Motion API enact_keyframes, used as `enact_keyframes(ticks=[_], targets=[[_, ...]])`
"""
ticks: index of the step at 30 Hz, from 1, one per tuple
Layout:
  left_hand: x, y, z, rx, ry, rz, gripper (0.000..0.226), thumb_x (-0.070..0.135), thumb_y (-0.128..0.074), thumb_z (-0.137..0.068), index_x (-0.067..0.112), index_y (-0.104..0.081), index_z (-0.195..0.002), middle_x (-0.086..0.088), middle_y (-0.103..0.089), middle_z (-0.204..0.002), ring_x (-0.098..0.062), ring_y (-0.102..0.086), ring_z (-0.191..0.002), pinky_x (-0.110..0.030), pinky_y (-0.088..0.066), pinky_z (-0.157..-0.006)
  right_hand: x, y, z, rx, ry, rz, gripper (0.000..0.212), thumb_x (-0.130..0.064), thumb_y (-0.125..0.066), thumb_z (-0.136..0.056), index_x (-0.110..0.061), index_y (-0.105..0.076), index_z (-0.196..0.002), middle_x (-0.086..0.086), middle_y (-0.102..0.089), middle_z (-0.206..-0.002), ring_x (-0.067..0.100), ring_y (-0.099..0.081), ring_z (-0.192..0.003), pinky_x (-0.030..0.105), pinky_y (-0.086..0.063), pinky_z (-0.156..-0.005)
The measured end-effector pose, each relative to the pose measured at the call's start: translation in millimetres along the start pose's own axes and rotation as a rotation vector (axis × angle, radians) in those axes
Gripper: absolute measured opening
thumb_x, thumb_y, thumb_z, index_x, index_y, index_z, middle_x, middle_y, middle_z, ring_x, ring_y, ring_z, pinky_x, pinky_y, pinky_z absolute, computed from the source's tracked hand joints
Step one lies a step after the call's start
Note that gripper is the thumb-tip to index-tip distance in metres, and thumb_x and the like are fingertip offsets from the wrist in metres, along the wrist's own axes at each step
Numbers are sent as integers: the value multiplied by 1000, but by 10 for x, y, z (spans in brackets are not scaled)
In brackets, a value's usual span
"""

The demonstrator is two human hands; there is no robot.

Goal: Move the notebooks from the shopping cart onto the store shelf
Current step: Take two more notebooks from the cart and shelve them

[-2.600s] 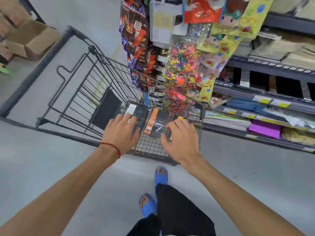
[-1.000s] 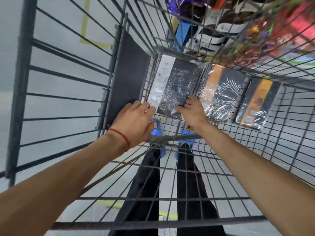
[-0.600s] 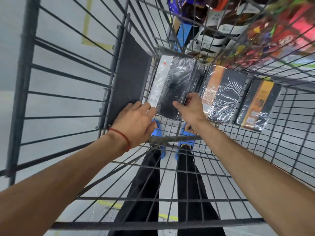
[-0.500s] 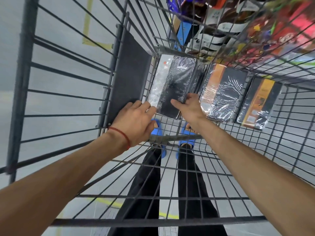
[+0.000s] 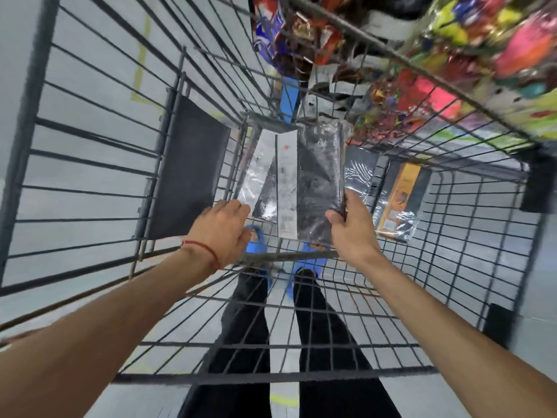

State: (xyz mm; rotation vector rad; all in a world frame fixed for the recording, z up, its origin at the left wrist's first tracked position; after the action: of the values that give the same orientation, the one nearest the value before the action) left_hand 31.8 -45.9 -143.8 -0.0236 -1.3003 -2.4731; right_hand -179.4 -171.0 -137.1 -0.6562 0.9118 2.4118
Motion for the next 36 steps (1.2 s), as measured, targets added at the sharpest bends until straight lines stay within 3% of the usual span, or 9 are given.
enact_keyframes(ticks=[4,10,15,18,20,24,28,33,36], targets=[[-40,-162,-461,-47,146,150,48,29,-53,-93,12,-43,-136,-10,-48,-133,-30,-49,-119,-45,-48,-98,184,256,13,48,-76,-86,58,1,-43,-102,-17,-27,-155,-7,-45,-117,-7,-47,-87,-8,-34,-55],[-145,-578,-1113,-42,352,399,99,37,-69,-88,-2,-5,-153,-21,-22,-151,-36,-29,-137,-40,-27,-115,419,209,-91,125,-139,-54,46,5,-47,-98,-12,-41,-140,10,-58,-111,1,-53,-80,0,-42,-60],[-93,-674,-1268,56,576,423,104,40,-80,-78,1,-15,-150,-20,-29,-147,-36,-33,-134,-48,-37,-110,457,190,-21,170,-183,-84,41,1,-50,-99,-11,-43,-137,4,-58,-102,2,-53,-75,4,-42,-56],[-73,-607,-1298,42,655,426,112,41,-87,-67,8,-19,-149,-16,-36,-136,-33,-39,-126,-46,-43,-103,424,199,13,166,-171,-87,44,1,-48,-100,-13,-40,-142,-7,-54,-101,4,-56,-88,-3,-39,-68],[-78,-602,-1302,9,674,428,107,43,-88,-64,7,-26,-144,-15,-36,-134,-31,-39,-124,-43,-43,-100,413,205,22,176,-164,-77,44,-3,-48,-101,-16,-39,-143,-14,-55,-99,8,-57,-92,-2,-40,-72],[-142,-578,-1255,63,667,490,80,36,-87,-68,5,-40,-125,-13,-39,-127,-29,-42,-115,-41,-49,-93,451,177,26,188,-180,-62,44,-5,-49,-100,-18,-40,-141,1,-58,-107,16,-58,-98,11,-42,-78],[-211,-531,-1186,127,653,766,63,16,-83,-75,3,-42,-121,-9,-40,-121,-19,-47,-99,-22,-46,-84,448,136,54,207,-188,-63,42,0,-51,-98,-14,-43,-136,1,-59,-95,6,-54,-78,21,-46,-70],[-116,-397,-931,46,589,935,51,7,-66,-92,9,-34,-132,-3,-53,-101,-17,-57,-81,-9,-44,-55,398,89,186,200,-266,-107,51,4,-47,-96,-10,-39,-145,4,-58,-107,1,-53,-85,4,-42,-51],[-74,-214,-743,73,543,940,51,16,-62,-95,10,-38,-140,-17,-61,-120,-33,-60,-104,-28,-48,-82,285,113,352,214,-273,-188,62,7,-46,-97,-13,-29,-154,0,-57,-112,0,-55,-91,-2,-41,-55]])
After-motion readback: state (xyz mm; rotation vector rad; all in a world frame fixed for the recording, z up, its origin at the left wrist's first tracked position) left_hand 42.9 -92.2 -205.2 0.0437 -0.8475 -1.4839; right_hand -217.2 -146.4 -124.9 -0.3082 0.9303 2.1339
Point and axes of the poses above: each hand's wrist, its own z-axis away from the middle knuckle, its own y-axis out of the back of the hand, x = y × z, the point moved 5 cm from there along -z, towards the middle knuckle
